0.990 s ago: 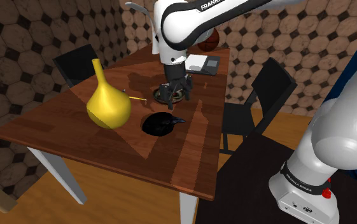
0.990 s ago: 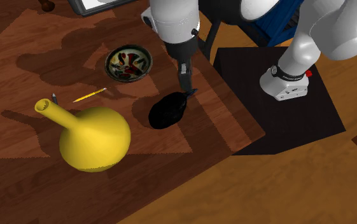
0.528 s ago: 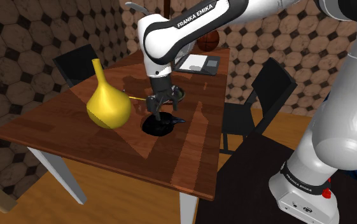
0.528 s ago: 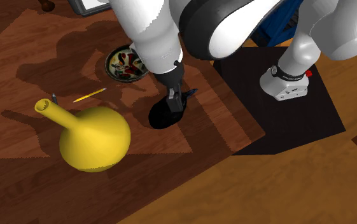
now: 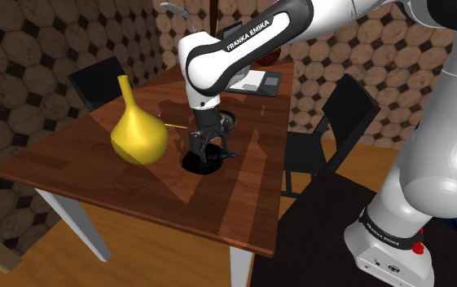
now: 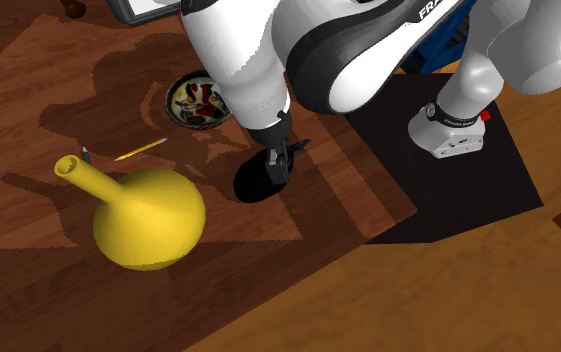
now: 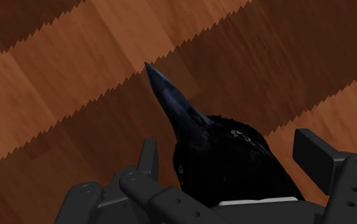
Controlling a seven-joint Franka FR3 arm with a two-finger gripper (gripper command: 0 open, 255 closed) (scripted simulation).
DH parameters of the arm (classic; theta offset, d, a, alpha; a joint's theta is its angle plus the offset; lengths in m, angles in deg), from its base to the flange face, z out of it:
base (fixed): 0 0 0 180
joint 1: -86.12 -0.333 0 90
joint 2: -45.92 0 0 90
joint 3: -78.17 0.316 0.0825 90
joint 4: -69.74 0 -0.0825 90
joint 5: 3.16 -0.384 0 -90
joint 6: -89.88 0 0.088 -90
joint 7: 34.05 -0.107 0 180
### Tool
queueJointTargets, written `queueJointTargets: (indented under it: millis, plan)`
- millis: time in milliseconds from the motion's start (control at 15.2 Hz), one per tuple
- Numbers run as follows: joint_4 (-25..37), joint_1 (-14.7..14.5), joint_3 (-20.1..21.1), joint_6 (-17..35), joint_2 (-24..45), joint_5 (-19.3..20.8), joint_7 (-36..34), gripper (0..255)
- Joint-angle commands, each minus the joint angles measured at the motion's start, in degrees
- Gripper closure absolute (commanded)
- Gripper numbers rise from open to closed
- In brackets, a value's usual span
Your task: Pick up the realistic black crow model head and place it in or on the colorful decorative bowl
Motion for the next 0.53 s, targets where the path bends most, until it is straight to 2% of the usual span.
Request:
queueJointTargets:
  millis: [0,198,264,462]
  plan:
    - [-0.1,0.0,0.0,0.1,0.0,0.0,0.0,0]
    - [-0.1,0.0,0.0,0.1,0.0,0.0,0.0,0]
    - [-0.1,0.0,0.0,0.1,0.0,0.0,0.0,255]
    - [-0.1,0.0,0.0,0.1,0.0,0.0,0.0,255]
